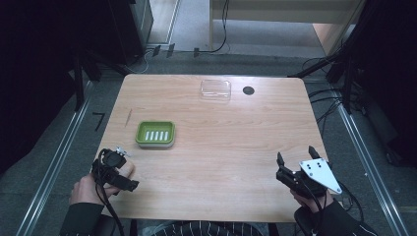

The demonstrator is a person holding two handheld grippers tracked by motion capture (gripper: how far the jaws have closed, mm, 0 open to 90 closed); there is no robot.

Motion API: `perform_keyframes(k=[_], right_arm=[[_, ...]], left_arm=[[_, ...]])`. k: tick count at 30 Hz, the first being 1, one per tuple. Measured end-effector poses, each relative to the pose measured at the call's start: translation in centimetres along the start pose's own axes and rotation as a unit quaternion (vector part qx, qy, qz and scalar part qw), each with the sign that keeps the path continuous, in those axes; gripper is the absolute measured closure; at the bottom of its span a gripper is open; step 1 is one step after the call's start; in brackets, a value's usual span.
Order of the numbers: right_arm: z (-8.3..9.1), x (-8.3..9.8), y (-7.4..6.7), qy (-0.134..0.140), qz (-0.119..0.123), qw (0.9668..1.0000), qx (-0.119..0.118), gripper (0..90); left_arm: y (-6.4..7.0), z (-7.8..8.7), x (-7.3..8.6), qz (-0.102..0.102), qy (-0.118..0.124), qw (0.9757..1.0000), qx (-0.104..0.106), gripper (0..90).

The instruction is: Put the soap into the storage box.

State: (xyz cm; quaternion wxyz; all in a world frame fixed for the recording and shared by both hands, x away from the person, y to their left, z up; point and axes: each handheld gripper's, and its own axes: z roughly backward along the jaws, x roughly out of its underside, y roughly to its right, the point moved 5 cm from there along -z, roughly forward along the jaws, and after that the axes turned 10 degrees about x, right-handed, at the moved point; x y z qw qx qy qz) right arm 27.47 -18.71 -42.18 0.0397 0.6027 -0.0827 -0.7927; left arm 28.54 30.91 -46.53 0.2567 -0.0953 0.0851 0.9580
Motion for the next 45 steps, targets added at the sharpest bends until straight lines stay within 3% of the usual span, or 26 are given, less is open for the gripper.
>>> perform_keyframes(k=[25,38,45], right_arm=[[0.0,0.0,-0.1,-0.001,0.007,1.0000,0.000,13.6],[0.0,0.0,-0.1,-0.001,0.007,1.0000,0.000,13.6],[0.1,0.0,-0.2,-0.001,0.008,1.0000,0.001,13.6]], left_arm=[[-0.2,0.5,-0.4,0.001,0.006,1.0000,-0.006,1.2],[-0.9,0.5,-1.1,0.007,0.010,0.9999,0.008,0.5],[-1.6,0.1,-1.7,0.005,0.001,0.9999,0.015,0.0]])
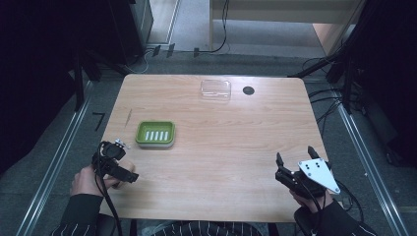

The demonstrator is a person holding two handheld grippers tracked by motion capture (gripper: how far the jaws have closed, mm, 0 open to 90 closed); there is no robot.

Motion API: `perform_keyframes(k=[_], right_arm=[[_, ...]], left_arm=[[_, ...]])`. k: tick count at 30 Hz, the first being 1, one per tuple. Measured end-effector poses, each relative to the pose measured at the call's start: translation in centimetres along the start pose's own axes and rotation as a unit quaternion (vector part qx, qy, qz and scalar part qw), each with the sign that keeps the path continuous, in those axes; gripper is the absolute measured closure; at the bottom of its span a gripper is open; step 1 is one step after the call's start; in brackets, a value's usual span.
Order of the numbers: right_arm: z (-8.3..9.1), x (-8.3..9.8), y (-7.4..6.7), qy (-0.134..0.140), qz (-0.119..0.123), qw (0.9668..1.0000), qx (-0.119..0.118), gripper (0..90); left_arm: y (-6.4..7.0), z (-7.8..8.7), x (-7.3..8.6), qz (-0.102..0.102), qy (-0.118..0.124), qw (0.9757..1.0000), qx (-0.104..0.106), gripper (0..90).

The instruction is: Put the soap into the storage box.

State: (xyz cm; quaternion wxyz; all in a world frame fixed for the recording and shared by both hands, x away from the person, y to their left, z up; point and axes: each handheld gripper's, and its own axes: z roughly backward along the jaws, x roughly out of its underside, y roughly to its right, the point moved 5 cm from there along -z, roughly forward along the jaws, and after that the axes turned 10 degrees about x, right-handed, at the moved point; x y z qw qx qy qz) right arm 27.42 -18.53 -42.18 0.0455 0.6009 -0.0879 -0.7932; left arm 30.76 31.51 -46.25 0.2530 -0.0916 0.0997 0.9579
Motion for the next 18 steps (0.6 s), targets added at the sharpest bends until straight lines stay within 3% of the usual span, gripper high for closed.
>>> perform_keyframes(k=[5,13,18], right_arm=[[0.0,0.0,0.0,0.000,0.001,1.0000,0.000,13.6],[0.0,0.0,0.0,0.000,0.001,1.0000,0.000,13.6],[0.0,0.0,0.0,0.000,0.001,1.0000,0.000,13.6]], left_arm=[[-0.7,-0.4,-0.1,0.003,-0.015,0.9999,0.001,0.0],[-1.8,-0.8,0.3,0.018,-0.015,0.9997,0.009,0.0],[-2.1,-1.0,0.4,0.017,-0.023,0.9996,0.007,0.0]])
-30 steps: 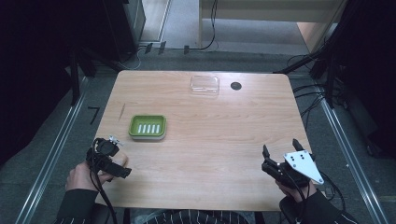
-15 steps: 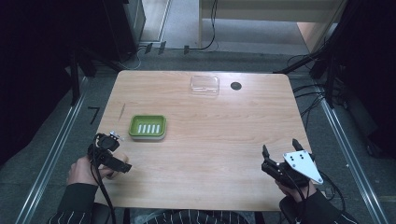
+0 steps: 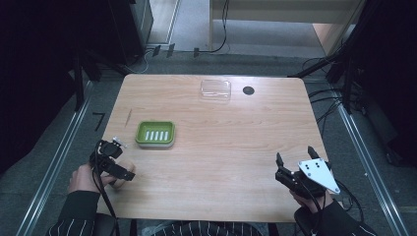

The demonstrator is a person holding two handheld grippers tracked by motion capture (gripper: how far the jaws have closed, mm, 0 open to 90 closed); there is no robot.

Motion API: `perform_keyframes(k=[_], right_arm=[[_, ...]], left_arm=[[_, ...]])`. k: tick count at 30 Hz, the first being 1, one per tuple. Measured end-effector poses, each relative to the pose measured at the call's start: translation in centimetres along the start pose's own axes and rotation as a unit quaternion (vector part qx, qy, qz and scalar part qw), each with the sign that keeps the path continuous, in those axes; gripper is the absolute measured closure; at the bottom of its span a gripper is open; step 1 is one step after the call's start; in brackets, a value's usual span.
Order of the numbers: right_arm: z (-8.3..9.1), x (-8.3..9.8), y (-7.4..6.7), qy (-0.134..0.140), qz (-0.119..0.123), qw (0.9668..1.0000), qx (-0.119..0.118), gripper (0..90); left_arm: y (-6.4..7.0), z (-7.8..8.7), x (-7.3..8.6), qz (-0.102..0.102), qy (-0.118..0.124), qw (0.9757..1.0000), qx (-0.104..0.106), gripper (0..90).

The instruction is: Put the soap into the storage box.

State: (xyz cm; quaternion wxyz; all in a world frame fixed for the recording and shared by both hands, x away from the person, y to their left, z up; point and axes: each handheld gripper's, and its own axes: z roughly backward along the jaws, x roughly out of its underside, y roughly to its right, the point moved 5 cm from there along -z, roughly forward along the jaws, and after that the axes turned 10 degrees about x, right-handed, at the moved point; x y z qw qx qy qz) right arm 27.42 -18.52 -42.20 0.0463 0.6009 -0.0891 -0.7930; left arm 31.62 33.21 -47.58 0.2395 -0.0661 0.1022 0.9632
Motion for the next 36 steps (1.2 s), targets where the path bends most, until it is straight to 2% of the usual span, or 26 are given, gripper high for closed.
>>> perform_keyframes(k=[11,13,19,23,29,36], right_arm=[[0.0,0.0,0.0,-0.002,0.000,1.0000,-0.001,13.6],[0.0,0.0,0.0,-0.001,0.001,1.0000,-0.001,13.6],[0.0,0.0,-0.1,-0.001,0.002,1.0000,-0.002,13.6],[0.0,0.0,0.0,-0.001,0.003,1.0000,-0.002,13.6],[0.0,0.0,-0.1,-0.002,0.004,1.0000,-0.002,13.6],[0.0,0.0,-0.1,-0.002,0.005,1.0000,-0.002,13.6]], left_arm=[[-0.8,-0.7,0.0,0.009,-0.016,0.9998,0.001,0.5],[-0.9,-0.8,0.0,0.009,-0.017,0.9998,0.004,4.8],[-1.3,-1.2,0.0,0.013,-0.025,0.9996,0.002,6.4],[-1.4,-1.3,-0.1,0.013,-0.027,0.9995,0.001,12.8],[-1.4,-1.5,0.0,0.017,-0.034,0.9992,-0.009,19.3],[-1.3,-1.8,0.0,0.013,-0.044,0.9989,-0.013,22.2]])
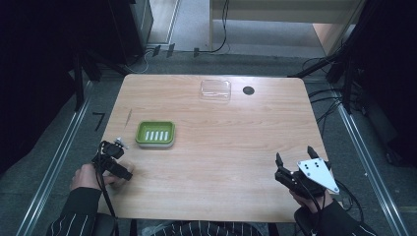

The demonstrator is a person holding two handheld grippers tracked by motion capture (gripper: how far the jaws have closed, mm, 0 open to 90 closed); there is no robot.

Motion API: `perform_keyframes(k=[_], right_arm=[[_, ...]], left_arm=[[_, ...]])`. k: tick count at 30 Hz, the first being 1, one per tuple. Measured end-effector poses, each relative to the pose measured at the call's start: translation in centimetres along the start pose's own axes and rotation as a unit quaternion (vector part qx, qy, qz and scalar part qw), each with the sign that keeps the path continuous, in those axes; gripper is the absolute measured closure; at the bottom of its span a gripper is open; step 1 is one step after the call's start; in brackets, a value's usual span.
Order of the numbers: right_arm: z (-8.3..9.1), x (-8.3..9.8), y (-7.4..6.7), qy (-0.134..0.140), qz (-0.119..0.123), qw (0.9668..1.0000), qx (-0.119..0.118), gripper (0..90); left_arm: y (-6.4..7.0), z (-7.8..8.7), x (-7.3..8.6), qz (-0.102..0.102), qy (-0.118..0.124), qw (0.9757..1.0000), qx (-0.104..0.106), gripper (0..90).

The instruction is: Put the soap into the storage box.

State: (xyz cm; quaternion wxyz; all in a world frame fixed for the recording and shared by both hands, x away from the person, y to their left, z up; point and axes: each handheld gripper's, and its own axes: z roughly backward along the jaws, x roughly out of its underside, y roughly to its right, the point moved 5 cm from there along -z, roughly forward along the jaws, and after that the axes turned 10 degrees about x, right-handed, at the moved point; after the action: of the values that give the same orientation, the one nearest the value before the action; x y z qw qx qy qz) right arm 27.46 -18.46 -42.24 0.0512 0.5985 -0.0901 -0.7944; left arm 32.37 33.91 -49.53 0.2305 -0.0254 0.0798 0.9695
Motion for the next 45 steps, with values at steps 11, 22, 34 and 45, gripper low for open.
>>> perform_keyframes(k=[11,22,34,45], right_arm=[[0.0,0.0,0.0,0.000,0.000,1.0000,0.000,13.6],[0.0,0.0,0.0,0.001,-0.002,1.0000,0.001,13.6],[0.0,0.0,0.0,0.001,-0.003,1.0000,0.001,13.6],[0.0,0.0,0.0,0.001,-0.001,1.0000,0.001,13.6]], left_arm=[[0.0,-0.1,0.1,-0.002,0.001,1.0000,0.002,32.3],[0.2,-0.1,0.1,-0.017,-0.001,0.9998,0.005,33.6],[0.9,0.7,0.0,-0.049,0.007,0.9988,-0.002,33.6],[2.2,1.3,-0.8,-0.086,0.016,0.9962,0.000,33.6]])
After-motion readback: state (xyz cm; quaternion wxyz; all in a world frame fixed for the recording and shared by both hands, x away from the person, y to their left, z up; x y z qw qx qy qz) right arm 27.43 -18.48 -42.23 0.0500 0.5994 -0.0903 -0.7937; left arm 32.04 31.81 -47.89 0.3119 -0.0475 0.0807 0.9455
